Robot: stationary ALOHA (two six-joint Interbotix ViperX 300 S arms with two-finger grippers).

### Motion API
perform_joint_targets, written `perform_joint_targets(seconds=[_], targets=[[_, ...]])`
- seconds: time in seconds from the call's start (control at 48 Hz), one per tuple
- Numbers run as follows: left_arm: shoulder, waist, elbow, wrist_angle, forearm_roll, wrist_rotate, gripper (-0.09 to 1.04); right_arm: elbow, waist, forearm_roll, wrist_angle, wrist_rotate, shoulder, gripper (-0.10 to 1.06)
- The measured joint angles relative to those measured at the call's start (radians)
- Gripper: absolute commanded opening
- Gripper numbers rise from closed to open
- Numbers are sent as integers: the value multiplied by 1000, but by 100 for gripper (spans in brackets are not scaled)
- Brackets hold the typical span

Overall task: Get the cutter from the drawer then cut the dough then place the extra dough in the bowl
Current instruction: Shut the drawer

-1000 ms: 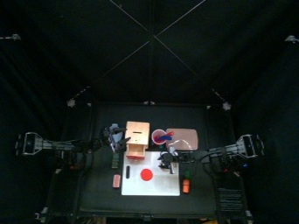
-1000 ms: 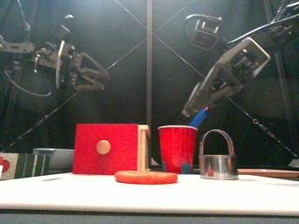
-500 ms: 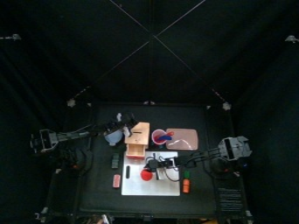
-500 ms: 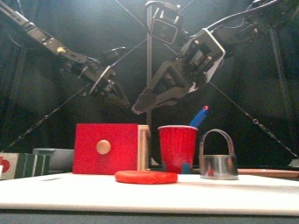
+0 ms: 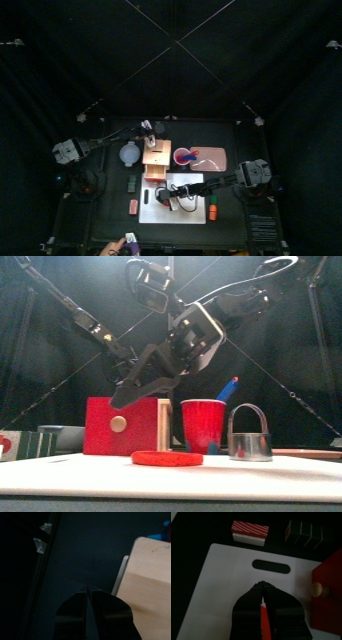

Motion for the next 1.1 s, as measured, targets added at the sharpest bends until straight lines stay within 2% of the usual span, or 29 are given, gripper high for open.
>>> perform_joint_targets(seconds=[0.229,0.375,0.583,0.792,0.896,0.958,1.021,1.104], targets=[[3,0,6,-31,-54,41,52,-63,-94,-63,41,9,49,16],[2,2,17,-46,-63,41,52,-84,-124,-117,57,-8,51,16],[2,3,29,-57,-71,38,52,-112,-173,-193,115,2,51,16],[2,5,34,-74,-83,37,52,-140,-221,-235,150,3,51,16],[0,5,35,-77,-101,38,53,-153,-233,-235,170,15,51,16],[-3,5,38,-83,-110,34,52,-155,-233,-241,181,-6,49,16],[-6,6,40,-86,-115,34,53,-155,-233,-239,195,8,44,16],[-20,8,48,-112,-120,31,53,-153,-210,-236,215,0,18,16]])
